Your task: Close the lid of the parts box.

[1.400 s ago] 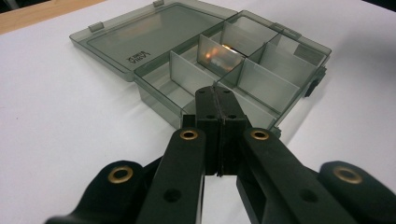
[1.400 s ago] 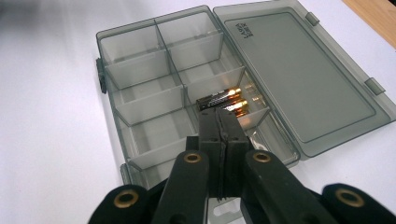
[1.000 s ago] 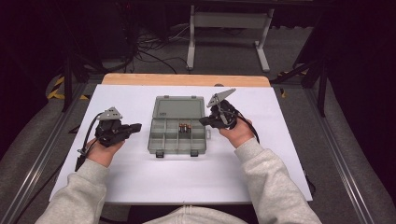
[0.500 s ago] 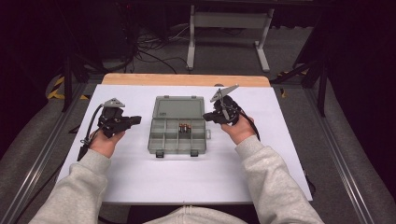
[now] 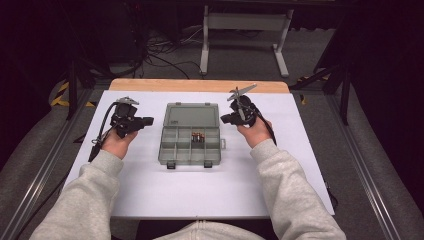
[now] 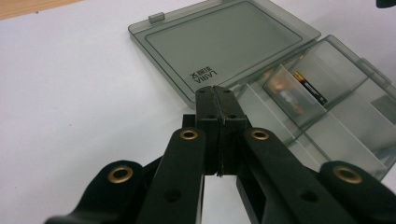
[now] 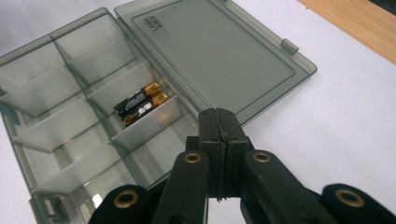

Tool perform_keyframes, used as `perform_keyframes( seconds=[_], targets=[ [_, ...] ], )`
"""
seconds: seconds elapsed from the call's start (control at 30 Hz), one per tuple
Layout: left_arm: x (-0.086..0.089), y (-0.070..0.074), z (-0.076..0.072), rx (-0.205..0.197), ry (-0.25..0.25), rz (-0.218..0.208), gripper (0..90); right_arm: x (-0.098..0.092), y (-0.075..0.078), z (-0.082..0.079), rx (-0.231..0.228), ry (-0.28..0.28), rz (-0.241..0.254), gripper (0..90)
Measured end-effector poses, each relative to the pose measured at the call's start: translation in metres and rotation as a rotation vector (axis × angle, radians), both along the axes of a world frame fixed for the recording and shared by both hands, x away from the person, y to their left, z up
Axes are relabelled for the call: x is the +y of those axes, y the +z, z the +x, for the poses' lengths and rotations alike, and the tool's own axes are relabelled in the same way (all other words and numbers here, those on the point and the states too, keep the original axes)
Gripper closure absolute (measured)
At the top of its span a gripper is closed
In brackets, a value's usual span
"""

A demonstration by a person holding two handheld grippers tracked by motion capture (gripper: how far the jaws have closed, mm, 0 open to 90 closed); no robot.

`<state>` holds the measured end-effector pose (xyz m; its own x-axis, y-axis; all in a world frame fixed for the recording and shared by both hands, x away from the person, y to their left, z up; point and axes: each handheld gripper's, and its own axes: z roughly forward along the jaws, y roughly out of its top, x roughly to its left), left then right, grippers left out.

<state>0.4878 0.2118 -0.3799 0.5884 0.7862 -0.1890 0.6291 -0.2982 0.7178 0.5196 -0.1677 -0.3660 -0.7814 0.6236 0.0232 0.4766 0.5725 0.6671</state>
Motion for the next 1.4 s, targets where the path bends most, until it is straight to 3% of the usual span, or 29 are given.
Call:
perform_keyframes(
  seconds=[0.6,0.73,1.03,1.4],
  targets=[
    [-0.002,-0.001,0.033,0.044,0.069,0.024,89.3,-0.006,-0.003,0.026,0.014,-0.069,0.007,90.0],
    [0.000,-0.007,0.041,0.083,0.096,-0.023,89.3,-0.006,-0.007,0.029,0.023,-0.078,0.010,90.0],
    [-0.004,-0.022,0.051,0.088,0.126,0.037,89.3,-0.007,-0.020,0.039,0.052,-0.087,0.017,90.0],
    [-0.009,-0.039,0.062,0.093,0.122,0.058,89.2,-0.007,-0.035,0.047,0.079,-0.100,0.008,90.0]
  ],
)
